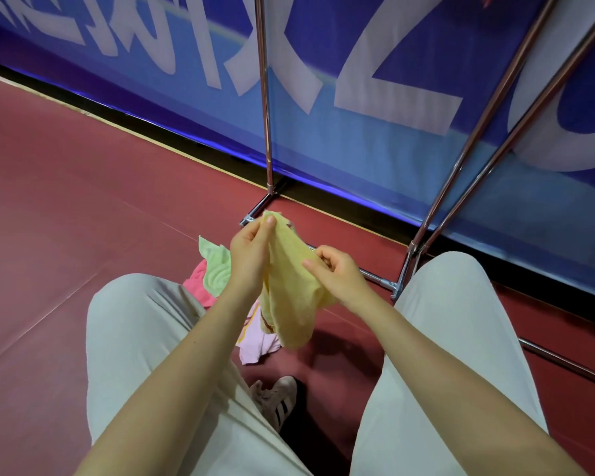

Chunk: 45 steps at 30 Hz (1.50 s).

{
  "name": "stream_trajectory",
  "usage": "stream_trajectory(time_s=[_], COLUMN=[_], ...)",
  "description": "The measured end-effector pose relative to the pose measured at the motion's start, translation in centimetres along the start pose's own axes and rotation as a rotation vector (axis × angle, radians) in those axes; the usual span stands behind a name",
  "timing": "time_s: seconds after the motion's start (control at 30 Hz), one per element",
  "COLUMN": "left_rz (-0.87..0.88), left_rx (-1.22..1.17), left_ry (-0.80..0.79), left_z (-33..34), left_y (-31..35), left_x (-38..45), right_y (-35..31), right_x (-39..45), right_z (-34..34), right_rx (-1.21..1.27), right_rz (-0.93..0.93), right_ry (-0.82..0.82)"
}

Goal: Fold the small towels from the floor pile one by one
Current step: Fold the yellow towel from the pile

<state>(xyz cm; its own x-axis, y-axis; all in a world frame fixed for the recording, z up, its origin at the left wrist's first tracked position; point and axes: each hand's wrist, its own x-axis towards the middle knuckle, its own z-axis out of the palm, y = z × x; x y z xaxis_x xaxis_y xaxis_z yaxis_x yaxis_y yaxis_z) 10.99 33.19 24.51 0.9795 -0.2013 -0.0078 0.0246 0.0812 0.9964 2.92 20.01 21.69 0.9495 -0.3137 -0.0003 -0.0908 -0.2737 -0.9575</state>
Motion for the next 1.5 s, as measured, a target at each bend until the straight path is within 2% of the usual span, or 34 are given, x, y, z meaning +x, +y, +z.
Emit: stream_trajectory(time_s=[0.13, 0.27, 0.43, 0.6, 0.8, 1.03, 1.17, 1.3, 1.43, 1.5], left_rz=[-0.001, 0.004, 0.042, 0.042, 0.045, 0.178, 0.152, 0.094, -0.010, -0.082], left_rx=[-0.061, -0.153, -0.204, -0.174, -0.181, 0.117, 0.070, -0.013, -0.030, 0.011], left_ry=[0.098, 0.168, 0.167, 0.150, 0.087, -0.086, -0.087, -0.023, 0.161, 0.265], left_z=[-2.4, -4.4, -4.8, -4.8, -4.1, -2.5, -2.3, -2.8, -4.0, -4.4], left_y=[0.8, 1.4, 2.0, 2.0, 2.6, 2.3, 1.9, 1.4, 0.3, -0.9], left_x=[1.0, 1.9, 1.9, 2.4, 2.5, 1.7, 1.7, 2.4, 3.8, 4.4], right_y=[1.5, 3.4, 4.7, 5.6, 6.5, 7.5, 7.8, 7.1, 4.7, 3.4], right_x=[-0.8, -1.6, -2.4, -3.0, -2.4, -2.1, -1.8, -1.0, -0.2, -0.3], right_z=[0.3, 0.3, -0.4, -1.6, -3.0, -5.3, -6.1, -6.5, -7.8, -8.7], right_rx=[-0.079, -0.149, -0.201, -0.357, -0.446, -0.556, -0.675, -0.459, -0.048, 0.053], right_rz=[0.003, 0.056, 0.149, 0.188, 0.203, 0.319, 0.340, 0.426, 0.340, 0.283], right_ry=[-0.090, -0.111, -0.095, -0.160, -0.024, 0.108, 0.125, 0.082, 0.294, 0.340])
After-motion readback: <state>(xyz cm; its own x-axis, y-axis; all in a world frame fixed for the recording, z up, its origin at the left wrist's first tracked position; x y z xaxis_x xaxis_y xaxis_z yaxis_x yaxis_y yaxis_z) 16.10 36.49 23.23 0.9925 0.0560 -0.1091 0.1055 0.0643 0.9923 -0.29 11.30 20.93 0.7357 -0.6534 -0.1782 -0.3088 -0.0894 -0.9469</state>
